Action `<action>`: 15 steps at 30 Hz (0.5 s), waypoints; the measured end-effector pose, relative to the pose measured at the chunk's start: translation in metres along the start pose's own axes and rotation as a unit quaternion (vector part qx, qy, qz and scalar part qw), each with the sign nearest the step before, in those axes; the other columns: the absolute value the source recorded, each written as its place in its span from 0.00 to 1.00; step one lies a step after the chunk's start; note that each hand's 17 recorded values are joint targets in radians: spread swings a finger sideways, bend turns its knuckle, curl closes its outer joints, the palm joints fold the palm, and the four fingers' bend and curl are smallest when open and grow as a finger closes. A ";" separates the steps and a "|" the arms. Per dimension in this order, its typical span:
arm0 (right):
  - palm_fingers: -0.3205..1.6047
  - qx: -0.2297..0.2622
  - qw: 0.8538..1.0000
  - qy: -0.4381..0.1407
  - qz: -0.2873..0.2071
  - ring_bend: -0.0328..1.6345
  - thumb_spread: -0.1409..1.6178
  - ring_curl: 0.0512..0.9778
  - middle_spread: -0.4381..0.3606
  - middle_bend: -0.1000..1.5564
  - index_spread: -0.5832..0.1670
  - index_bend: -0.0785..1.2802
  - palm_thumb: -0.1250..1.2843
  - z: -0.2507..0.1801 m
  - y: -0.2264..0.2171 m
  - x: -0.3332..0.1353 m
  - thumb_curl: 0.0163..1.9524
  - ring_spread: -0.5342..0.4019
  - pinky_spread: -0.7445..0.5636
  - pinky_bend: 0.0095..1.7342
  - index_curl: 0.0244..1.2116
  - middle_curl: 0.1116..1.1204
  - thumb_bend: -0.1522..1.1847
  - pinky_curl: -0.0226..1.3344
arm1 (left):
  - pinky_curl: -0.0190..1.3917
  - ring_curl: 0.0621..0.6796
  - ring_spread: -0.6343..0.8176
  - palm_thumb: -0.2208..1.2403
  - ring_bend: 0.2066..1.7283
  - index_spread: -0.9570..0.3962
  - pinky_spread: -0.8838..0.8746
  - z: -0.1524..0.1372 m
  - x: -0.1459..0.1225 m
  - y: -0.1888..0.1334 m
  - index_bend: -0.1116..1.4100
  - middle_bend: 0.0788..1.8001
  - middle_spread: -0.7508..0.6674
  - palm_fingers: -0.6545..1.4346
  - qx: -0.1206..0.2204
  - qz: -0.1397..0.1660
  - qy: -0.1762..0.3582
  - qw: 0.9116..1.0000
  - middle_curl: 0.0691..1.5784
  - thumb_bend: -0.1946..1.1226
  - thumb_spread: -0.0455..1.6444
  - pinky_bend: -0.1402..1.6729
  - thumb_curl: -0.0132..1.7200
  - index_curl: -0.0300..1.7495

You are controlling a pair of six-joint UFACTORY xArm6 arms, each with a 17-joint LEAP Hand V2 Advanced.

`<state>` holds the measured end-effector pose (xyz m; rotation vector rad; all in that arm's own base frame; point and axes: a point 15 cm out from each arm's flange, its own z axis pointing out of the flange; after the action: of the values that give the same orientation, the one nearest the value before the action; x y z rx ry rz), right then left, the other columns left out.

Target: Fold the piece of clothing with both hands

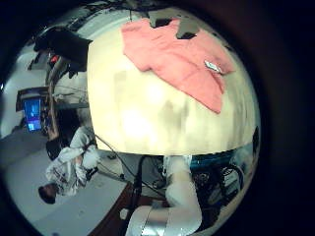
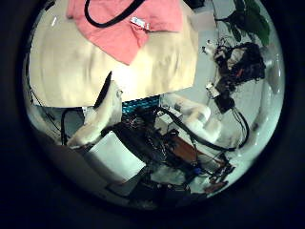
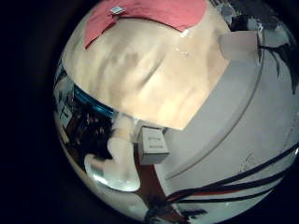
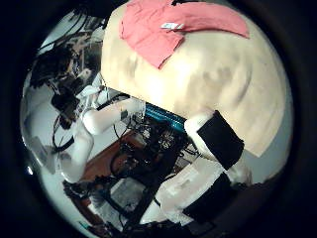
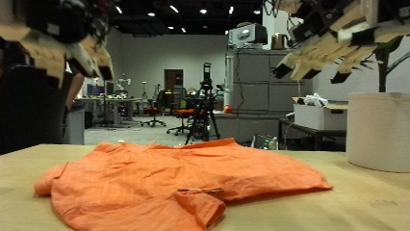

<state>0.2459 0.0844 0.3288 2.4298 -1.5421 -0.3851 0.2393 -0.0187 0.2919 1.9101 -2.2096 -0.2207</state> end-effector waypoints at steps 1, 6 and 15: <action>0.26 0.000 1.000 -0.001 0.004 0.13 0.95 0.17 0.61 0.18 0.31 0.22 0.58 0.000 0.000 0.002 0.11 0.82 0.85 0.10 0.30 0.21 0.11 0.21 | 0.22 0.20 0.75 0.56 0.15 0.73 0.74 0.005 0.003 -0.004 0.18 0.10 0.63 0.41 -0.001 0.008 -0.004 1.000 0.21 0.14 0.72 0.20 0.21 0.19; 0.26 -0.002 1.000 -0.004 0.016 0.13 0.95 0.17 0.61 0.18 0.31 0.22 0.58 0.001 -0.001 0.008 0.11 0.83 0.85 0.10 0.30 0.21 0.11 0.21 | 0.23 0.21 0.75 0.55 0.15 0.74 0.74 0.034 0.028 -0.033 0.18 0.07 0.64 0.39 0.001 0.060 -0.017 0.998 0.19 0.13 0.73 0.21 0.21 0.19; 0.26 -0.006 1.000 -0.005 0.029 0.13 0.95 0.17 0.63 0.17 0.31 0.22 0.59 0.002 -0.004 0.012 0.11 0.84 0.85 0.10 0.30 0.21 0.11 0.21 | 0.24 0.23 0.79 0.38 0.16 0.80 0.77 0.100 0.058 -0.070 0.17 0.06 0.75 0.31 -0.046 0.125 -0.049 0.990 0.17 0.11 0.69 0.23 0.17 0.18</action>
<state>0.2537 0.0748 0.3248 2.3709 -1.6067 -0.3933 0.2726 -0.0889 0.1816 1.5892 -2.4281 -0.3741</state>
